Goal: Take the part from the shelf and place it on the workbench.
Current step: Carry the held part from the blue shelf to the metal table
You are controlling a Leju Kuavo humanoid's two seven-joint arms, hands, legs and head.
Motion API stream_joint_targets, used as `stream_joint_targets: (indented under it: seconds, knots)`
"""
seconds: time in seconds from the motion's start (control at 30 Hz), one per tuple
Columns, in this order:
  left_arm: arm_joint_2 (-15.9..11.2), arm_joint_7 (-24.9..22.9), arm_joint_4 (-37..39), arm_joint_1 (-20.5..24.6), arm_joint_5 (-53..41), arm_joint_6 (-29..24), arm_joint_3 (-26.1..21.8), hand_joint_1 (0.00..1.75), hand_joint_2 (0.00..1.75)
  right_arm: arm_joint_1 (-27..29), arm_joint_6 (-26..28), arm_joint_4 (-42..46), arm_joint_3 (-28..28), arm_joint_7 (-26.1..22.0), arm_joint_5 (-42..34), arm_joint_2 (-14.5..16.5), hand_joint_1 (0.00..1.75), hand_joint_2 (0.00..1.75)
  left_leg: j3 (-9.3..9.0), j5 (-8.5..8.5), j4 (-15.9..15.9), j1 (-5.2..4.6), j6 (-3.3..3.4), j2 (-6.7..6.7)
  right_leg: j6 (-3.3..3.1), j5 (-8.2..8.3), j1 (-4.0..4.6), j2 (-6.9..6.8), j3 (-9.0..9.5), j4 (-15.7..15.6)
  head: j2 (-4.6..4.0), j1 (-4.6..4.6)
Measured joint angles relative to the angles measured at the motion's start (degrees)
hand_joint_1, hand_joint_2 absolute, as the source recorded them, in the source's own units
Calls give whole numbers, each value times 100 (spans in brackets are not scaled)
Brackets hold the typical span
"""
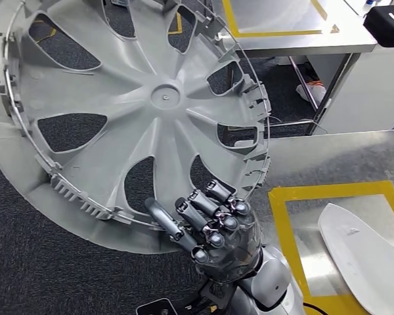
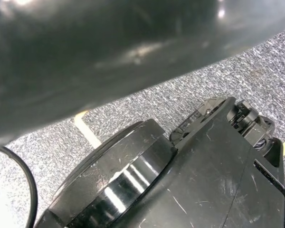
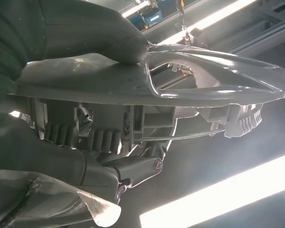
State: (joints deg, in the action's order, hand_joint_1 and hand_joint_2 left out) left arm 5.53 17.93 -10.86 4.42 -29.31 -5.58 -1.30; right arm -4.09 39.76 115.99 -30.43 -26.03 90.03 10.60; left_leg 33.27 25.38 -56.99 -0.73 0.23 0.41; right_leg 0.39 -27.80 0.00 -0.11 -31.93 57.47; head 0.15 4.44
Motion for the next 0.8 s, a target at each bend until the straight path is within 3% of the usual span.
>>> stream_joint_targets:
  seconds: [0.17, 0.27, 0.33, 0.37, 0.43, 0.5, 0.53, 0.57, 0.63, 0.7, 0.8]
  knots:
    - [0, -10, 0, 0, -8, 4, 1, 0, 0, 0, -1, 0, -2, 7, 0, 0, 175, 175, 1, 0, 0, 0, 0, 0, 0, 0, 0, 0, 0, 0, 0, 0]
    - [-7, -31, 0, 7, -25, 13, 1, 0, 0, -5, -1, 0, -2, 39, 1, 5, 175, 175, -12, -26, 37, -9, 83, 4, 63, 42, -15, 4, 15, -64, 0, -2]
    - [-3, -38, 0, 19, -37, 20, 1, 0, 0, -12, 1, 0, -4, 70, 1, 13, 175, 175, -69, -114, 195, 20, 149, 43, 103, -43, -8, 17, -51, 17, 0, 3]
    - [0, -40, 0, 25, -40, 22, 1, 0, 0, -19, 1, 0, -4, 80, 0, 15, 175, 175, -92, -156, 273, 40, 166, 70, 119, -174, -7, 21, -153, 218, 0, 10]
    - [1, -43, 0, 29, -43, 24, 1, 0, 0, -26, 2, -1, -4, 85, 1, 14, 175, 175, -93, -181, 313, 55, 179, 131, 168, -547, -44, 21, -499, 946, 0, 17]
    - [3, -44, 0, 27, -44, 26, 1, 0, 0, -18, 2, -2, -4, 89, 3, 12, 175, 175, -77, -172, 296, 65, 160, 205, 237, -706, -102, 13, -748, 1479, 0, 17]
    - [4, -44, 0, 27, -44, 26, 1, 0, 0, -15, 2, -2, -4, 94, 2, 11, 175, 175, -70, -161, 275, 76, 138, 241, 271, -636, -131, 1, -735, 1458, 0, 16]
    - [6, -45, 0, 27, -44, 27, 1, 0, 0, -13, 2, -2, -4, 100, 1, 10, 175, 175, -61, -140, 236, 96, 100, 280, 308, -469, -164, -34, -599, 1201, 0, 17]
    - [-7, -47, 0, 27, -46, 26, -1, 0, 0, -17, 2, -2, -4, 107, 1, 8, 175, 175, -26, -57, 85, 118, -13, 354, 380, -174, -209, -235, -225, 475, 0, 25]
    - [-25, -50, 0, 25, -49, 25, -3, 0, 0, -23, 2, -2, -4, 105, 1, 8, 175, 175, 15, 14, -64, 111, -110, 418, 320, -103, -201, -353, -47, 149, 0, 21]
    - [-15, -53, 0, 18, -52, 25, -3, 0, 0, -15, 2, 0, -3, 102, 0, 9, 175, 175, 36, 51, -133, 142, -180, 487, 131, -94, -167, -195, -97, 211, 0, 0]
